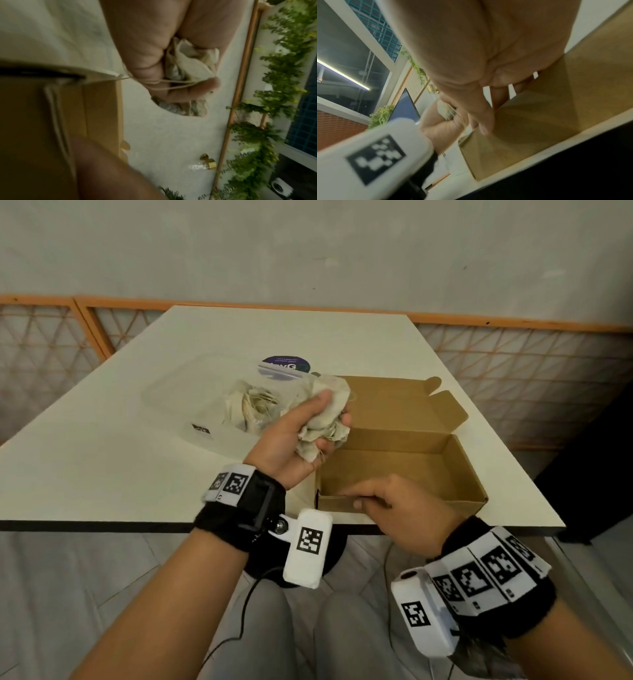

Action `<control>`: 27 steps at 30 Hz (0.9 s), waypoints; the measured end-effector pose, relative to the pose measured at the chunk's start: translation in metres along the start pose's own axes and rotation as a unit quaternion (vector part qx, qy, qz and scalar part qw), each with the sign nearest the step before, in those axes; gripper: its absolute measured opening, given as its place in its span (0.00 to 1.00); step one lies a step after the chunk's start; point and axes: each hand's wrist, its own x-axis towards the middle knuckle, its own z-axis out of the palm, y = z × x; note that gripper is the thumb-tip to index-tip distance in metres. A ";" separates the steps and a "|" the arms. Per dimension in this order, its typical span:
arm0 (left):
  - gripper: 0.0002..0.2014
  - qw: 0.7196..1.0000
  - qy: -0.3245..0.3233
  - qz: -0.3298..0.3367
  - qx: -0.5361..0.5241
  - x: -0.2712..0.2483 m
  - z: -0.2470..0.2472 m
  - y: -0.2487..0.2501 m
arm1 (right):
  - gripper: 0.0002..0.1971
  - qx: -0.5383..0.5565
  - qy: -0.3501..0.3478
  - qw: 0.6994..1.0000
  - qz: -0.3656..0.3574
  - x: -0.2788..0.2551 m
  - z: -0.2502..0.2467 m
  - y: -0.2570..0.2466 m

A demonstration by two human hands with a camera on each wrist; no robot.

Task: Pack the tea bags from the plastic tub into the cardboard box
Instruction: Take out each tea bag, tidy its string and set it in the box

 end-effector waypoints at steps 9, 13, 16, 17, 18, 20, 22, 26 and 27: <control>0.09 0.996 0.061 -0.042 -0.053 -0.009 -0.036 -0.013 | 0.09 0.207 -0.022 0.978 -0.026 0.003 -0.022 0.005; 0.09 0.994 0.106 -0.022 -0.021 -0.015 -0.053 -0.015 | 0.09 0.255 -0.030 0.966 -0.022 0.023 -0.020 -0.001; 0.11 0.994 0.111 -0.005 0.025 -0.017 -0.056 -0.015 | 0.08 0.318 0.016 0.948 0.007 0.045 -0.015 -0.012; 0.11 0.994 0.106 -0.004 0.026 -0.018 -0.057 -0.015 | 0.08 0.336 0.035 0.941 0.019 0.053 -0.013 -0.016; 0.12 0.995 0.099 -0.004 0.021 -0.018 -0.057 -0.016 | 0.10 0.344 0.052 0.937 0.028 0.061 -0.012 -0.019; 0.16 0.996 0.087 -0.004 0.016 -0.018 -0.057 -0.016 | 0.13 0.341 0.082 0.936 0.034 0.074 -0.008 -0.025; 0.18 0.996 0.081 0.005 0.024 -0.017 -0.057 -0.017 | 0.10 0.343 0.102 0.933 0.036 0.082 -0.002 -0.027; 0.18 0.995 0.090 0.018 0.038 -0.016 -0.058 -0.015 | 0.04 0.387 0.134 0.910 0.067 0.089 0.007 -0.020; 0.17 0.995 0.096 0.015 0.034 -0.016 -0.060 -0.015 | 0.04 0.403 0.143 0.901 0.072 0.089 0.006 -0.017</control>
